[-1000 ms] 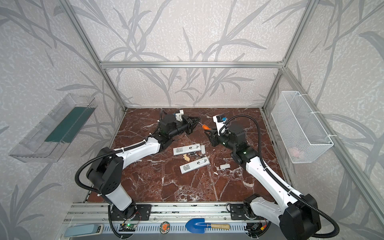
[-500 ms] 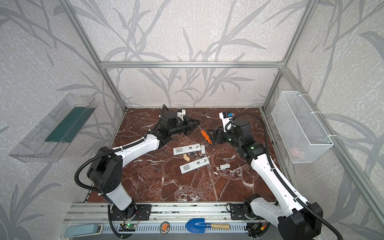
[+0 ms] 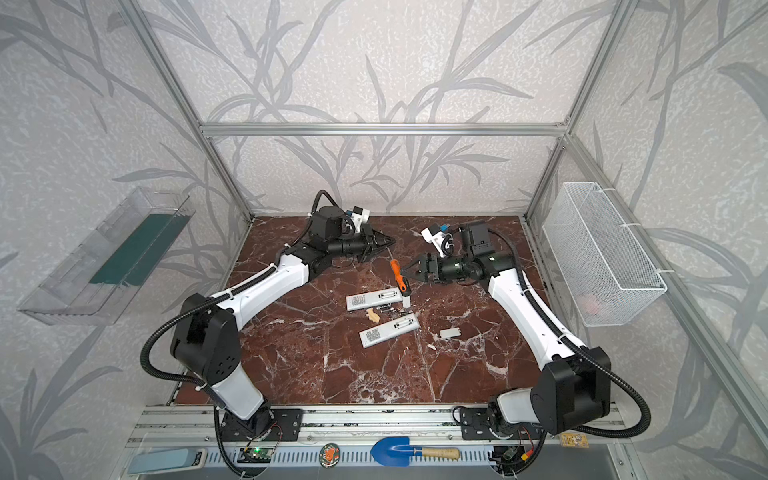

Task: Unload the batteries from the remote control
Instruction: 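Lower the orange screwdriver beside the remotes and open the right gripper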

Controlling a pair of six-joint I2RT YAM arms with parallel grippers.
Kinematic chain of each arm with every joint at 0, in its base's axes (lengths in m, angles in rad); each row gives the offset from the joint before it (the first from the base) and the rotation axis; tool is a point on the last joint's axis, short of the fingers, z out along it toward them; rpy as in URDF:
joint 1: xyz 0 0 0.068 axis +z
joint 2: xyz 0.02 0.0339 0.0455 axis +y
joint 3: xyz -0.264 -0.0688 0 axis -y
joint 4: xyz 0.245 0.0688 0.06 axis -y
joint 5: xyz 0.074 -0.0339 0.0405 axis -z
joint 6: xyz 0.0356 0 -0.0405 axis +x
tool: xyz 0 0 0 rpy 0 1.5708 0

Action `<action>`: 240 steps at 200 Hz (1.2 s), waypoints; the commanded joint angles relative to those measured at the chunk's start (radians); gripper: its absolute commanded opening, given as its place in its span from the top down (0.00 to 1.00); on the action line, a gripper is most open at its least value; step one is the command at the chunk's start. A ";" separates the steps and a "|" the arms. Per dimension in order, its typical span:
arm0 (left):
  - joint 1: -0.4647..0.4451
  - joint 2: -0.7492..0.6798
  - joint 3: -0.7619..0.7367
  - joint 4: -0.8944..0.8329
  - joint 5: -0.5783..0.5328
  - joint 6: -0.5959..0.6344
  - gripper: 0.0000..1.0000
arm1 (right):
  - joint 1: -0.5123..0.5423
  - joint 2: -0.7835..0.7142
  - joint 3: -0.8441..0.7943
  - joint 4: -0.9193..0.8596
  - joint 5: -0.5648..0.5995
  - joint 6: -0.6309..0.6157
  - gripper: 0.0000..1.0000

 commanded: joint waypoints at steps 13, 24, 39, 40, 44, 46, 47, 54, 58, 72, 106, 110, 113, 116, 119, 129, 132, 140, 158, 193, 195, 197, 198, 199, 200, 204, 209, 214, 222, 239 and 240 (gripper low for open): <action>0.000 -0.014 0.008 -0.003 0.033 0.013 1.00 | 0.037 0.023 -0.005 0.020 -0.114 0.030 0.31; 0.000 -0.016 0.005 -0.004 0.030 0.013 1.00 | 0.036 0.032 -0.007 0.016 -0.124 0.028 0.37; 0.001 -0.017 0.005 -0.006 0.026 0.013 1.00 | 0.037 0.043 -0.012 0.008 -0.134 0.024 0.43; 0.001 -0.017 0.005 -0.006 0.026 0.013 1.00 | 0.038 0.043 -0.012 0.008 -0.135 0.025 0.43; 0.000 -0.018 0.006 -0.007 0.027 0.013 1.00 | 0.039 0.045 -0.014 0.005 -0.136 0.021 0.44; 0.000 -0.018 0.006 -0.007 0.027 0.013 1.00 | 0.039 0.046 -0.014 0.002 -0.136 0.021 0.44; 0.000 -0.019 0.006 -0.007 0.026 0.013 1.00 | 0.039 0.046 -0.014 0.000 -0.136 0.019 0.44; 0.001 -0.020 0.005 -0.009 0.025 0.015 1.00 | 0.041 0.048 -0.013 -0.008 -0.135 0.011 0.46; 0.000 -0.021 0.005 -0.012 0.025 0.016 1.00 | 0.042 0.048 -0.016 -0.011 -0.135 0.008 0.47; 0.000 -0.026 0.001 -0.016 0.021 0.019 1.00 | 0.041 0.047 -0.020 -0.024 -0.127 0.001 0.48; 0.001 -0.039 -0.011 -0.016 0.017 0.020 1.00 | 0.047 0.053 -0.030 -0.057 -0.100 -0.015 0.48; 0.000 -0.041 -0.013 -0.016 0.016 0.019 1.00 | 0.048 0.053 -0.029 -0.058 -0.097 -0.015 0.49; 0.000 -0.041 -0.013 -0.016 0.016 0.020 1.00 | 0.049 0.052 -0.030 -0.059 -0.095 -0.016 0.49; 0.001 -0.043 -0.015 -0.018 0.015 0.021 1.00 | 0.050 0.051 -0.029 -0.057 -0.095 -0.015 0.50; 0.000 -0.044 -0.016 -0.018 0.016 0.022 1.00 | 0.051 0.051 -0.030 -0.057 -0.095 -0.015 0.51; 0.000 -0.046 -0.019 -0.022 0.014 0.025 1.00 | 0.054 0.053 -0.029 -0.055 -0.095 -0.011 0.54; 0.000 -0.048 -0.019 -0.023 0.013 0.026 1.00 | 0.055 0.054 -0.029 -0.056 -0.096 -0.011 0.54; 0.001 -0.048 -0.022 -0.026 0.013 0.027 1.00 | 0.058 0.056 -0.029 -0.056 -0.100 -0.012 0.57; 0.000 -0.050 -0.026 -0.020 0.012 0.023 1.00 | 0.062 0.061 -0.029 -0.063 -0.100 -0.016 0.64; 0.001 -0.048 -0.023 -0.018 0.011 0.022 1.00 | 0.066 0.069 -0.030 -0.071 -0.096 -0.019 0.78; 0.000 -0.048 -0.023 -0.018 0.010 0.021 1.00 | 0.065 0.069 -0.029 -0.072 -0.096 -0.018 0.79; 0.000 -0.047 -0.023 -0.019 0.011 0.021 1.00 | 0.066 0.070 -0.029 -0.071 -0.096 -0.019 0.80; 0.000 -0.046 -0.023 -0.018 0.012 0.021 1.00 | 0.066 0.070 -0.029 -0.070 -0.096 -0.018 0.81; 0.000 -0.046 -0.023 -0.018 0.011 0.021 1.00 | 0.066 0.069 -0.028 -0.071 -0.095 -0.019 0.81; 0.000 -0.046 -0.023 -0.018 0.012 0.021 1.00 | 0.066 0.069 -0.028 -0.072 -0.095 -0.019 0.81; 0.001 -0.046 -0.023 -0.016 0.012 0.021 1.00 | 0.066 0.071 -0.027 -0.072 -0.094 -0.019 0.83; 0.000 -0.046 -0.023 -0.016 0.012 0.021 1.00 | 0.065 0.072 -0.026 -0.074 -0.093 -0.019 0.85; 0.001 -0.045 -0.023 -0.017 0.012 0.021 1.00 | 0.065 0.074 -0.026 -0.075 -0.092 -0.019 0.87; 0.000 -0.044 -0.023 -0.016 0.012 0.020 1.00 | 0.066 0.074 -0.025 -0.076 -0.091 -0.019 0.88; 0.001 -0.046 -0.024 -0.019 0.008 0.021 1.00 | 0.065 0.077 -0.022 -0.083 -0.080 -0.021 0.89; 0.001 -0.046 -0.025 -0.019 0.009 0.022 1.00 | 0.066 0.077 -0.021 -0.084 -0.080 -0.022 0.89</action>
